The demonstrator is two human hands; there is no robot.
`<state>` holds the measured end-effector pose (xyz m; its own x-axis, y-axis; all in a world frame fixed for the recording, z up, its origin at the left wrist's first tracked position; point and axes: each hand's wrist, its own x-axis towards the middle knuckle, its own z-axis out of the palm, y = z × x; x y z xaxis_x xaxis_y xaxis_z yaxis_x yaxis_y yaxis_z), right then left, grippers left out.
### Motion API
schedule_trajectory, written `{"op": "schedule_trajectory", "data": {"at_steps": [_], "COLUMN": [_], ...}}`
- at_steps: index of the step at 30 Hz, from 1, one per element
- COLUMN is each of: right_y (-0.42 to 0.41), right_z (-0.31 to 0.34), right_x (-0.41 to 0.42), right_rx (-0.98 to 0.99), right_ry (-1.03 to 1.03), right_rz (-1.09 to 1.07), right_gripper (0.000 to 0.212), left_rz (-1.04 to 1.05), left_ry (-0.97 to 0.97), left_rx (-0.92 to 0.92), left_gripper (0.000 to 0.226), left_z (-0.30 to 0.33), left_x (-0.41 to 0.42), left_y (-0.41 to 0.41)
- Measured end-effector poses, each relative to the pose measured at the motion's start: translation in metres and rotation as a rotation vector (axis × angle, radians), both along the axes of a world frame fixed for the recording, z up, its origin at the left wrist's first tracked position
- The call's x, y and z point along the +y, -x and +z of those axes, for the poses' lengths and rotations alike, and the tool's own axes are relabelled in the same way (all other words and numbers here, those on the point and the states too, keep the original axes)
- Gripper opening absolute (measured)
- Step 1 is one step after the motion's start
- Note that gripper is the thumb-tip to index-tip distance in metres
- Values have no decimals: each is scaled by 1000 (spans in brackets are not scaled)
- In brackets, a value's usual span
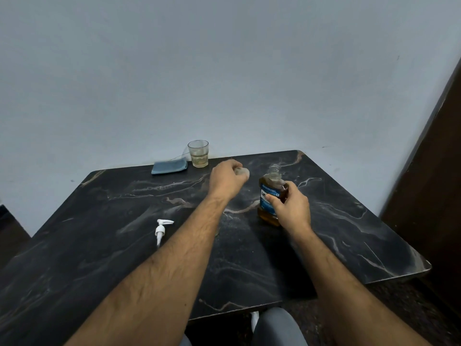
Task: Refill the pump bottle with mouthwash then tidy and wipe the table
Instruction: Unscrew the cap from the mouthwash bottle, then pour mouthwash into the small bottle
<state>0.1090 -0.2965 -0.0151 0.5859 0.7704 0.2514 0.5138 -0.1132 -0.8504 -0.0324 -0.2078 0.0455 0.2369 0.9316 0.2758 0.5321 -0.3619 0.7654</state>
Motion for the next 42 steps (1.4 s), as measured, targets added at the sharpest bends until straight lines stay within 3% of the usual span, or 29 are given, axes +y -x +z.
{"op": "schedule_trajectory", "data": {"at_steps": [5, 10, 21, 26, 29, 35, 42], "right_y": [-18, -19, -20, -20, -19, -18, -10], "right_z": [2, -2, -10, -10, -9, -6, -6], "right_x": [-4, -3, -1, -2, -3, -4, -8], "right_rx": [-4, -1, -33, -29, -28, 31, 88], "right_ry": [-1, -18, -47, -46, -46, -50, -55], "right_rz": [-33, -41, -40, -37, -34, -2, 39], "right_gripper": [39, 41, 40, 42, 43, 43, 40], "left_rz": [33, 107, 60, 71, 115, 63, 147], "left_ry": [102, 153, 55, 90, 44, -94, -107], "left_rx": [109, 154, 289, 280, 220, -22, -257], "left_gripper": [37, 26, 45, 68, 64, 27, 7], "left_z": [-36, -73, -90, -93, -92, -93, -96], "left_x": [-3, -2, 14, 12, -1, -50, -86], "left_y": [-24, -33, -40, -38, -35, -24, 19]}}
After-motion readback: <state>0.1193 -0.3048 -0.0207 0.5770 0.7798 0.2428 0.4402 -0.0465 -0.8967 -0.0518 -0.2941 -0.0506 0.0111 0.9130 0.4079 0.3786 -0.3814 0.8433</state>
